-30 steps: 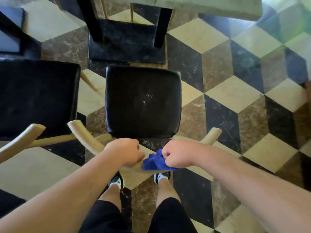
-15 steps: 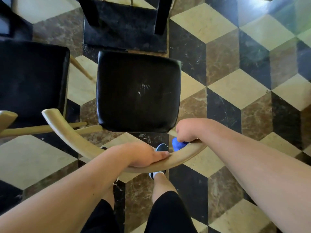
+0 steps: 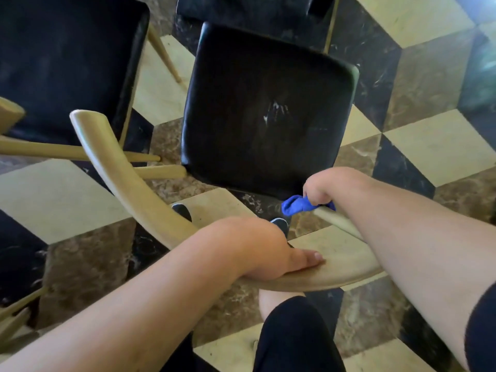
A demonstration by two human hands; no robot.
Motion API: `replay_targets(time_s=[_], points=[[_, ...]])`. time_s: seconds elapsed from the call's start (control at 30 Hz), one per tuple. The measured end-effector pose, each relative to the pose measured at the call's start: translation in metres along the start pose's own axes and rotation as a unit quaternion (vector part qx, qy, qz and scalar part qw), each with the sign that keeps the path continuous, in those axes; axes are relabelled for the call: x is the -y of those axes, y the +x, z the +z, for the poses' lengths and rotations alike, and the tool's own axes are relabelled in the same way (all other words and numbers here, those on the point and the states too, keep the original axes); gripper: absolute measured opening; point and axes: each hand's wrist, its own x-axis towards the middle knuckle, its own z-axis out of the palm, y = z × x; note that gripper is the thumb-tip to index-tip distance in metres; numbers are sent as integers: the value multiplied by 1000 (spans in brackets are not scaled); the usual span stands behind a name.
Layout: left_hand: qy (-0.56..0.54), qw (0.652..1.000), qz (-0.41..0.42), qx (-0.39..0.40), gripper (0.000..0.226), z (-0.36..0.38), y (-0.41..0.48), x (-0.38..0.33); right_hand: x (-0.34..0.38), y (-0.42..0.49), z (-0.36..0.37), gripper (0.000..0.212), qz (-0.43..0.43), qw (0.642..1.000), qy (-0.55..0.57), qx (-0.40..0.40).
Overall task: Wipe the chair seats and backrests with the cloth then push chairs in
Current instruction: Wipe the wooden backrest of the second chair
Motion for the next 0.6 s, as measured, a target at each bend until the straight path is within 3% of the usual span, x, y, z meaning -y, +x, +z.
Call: replay_targets(time_s=[0.23,0.37,0.43,0.53,0.6], points=[[9,1000,6,2,91,-7,-13,-6,2,-50,-5,17,19,999,13,26],[42,999,21,16,79,-17,-26,-12,5,-105,-9,34,28,996,20,86],[40,999,17,30,74,-18,-29,-13,4,-130,-10,33,32,994,36,98],[15,999,-17,25,93,-18,-31,-13,1,-167,-10,29,40,995,65,64],[20,999,-10,27,93,-17,-32,-13,-2,-186,-7,28,34,996,76,35]])
